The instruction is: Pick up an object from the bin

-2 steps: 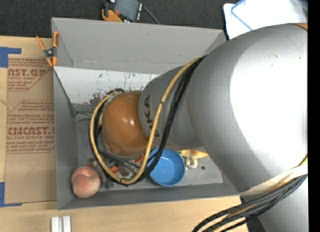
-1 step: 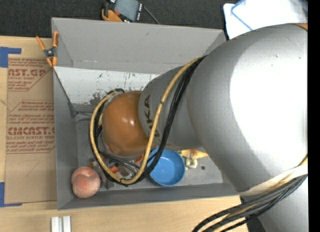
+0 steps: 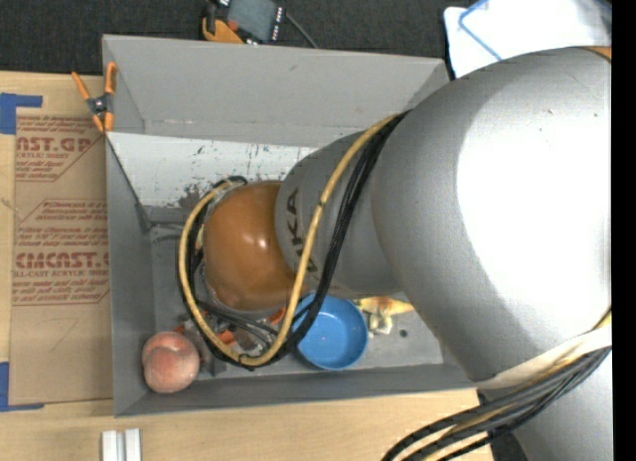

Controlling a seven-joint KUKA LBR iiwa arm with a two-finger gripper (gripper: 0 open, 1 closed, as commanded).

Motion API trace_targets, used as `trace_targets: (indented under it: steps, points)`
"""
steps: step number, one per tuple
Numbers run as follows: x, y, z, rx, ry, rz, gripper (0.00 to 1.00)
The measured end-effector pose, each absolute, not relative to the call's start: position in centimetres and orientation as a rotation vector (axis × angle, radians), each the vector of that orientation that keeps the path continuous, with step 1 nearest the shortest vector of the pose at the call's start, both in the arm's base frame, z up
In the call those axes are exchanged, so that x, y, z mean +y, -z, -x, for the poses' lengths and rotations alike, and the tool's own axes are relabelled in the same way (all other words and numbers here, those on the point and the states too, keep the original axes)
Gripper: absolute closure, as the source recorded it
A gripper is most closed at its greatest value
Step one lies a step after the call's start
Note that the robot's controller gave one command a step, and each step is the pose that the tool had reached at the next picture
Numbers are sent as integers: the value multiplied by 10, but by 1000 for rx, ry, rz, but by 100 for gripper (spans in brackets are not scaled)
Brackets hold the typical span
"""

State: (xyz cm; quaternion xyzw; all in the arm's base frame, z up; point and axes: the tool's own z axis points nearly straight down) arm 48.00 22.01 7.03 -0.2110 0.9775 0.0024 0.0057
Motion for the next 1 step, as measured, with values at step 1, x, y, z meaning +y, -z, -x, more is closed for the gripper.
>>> trace_targets:
  steps: [1]
  points:
    - [220,-70,-480,3060,-8,661,100]
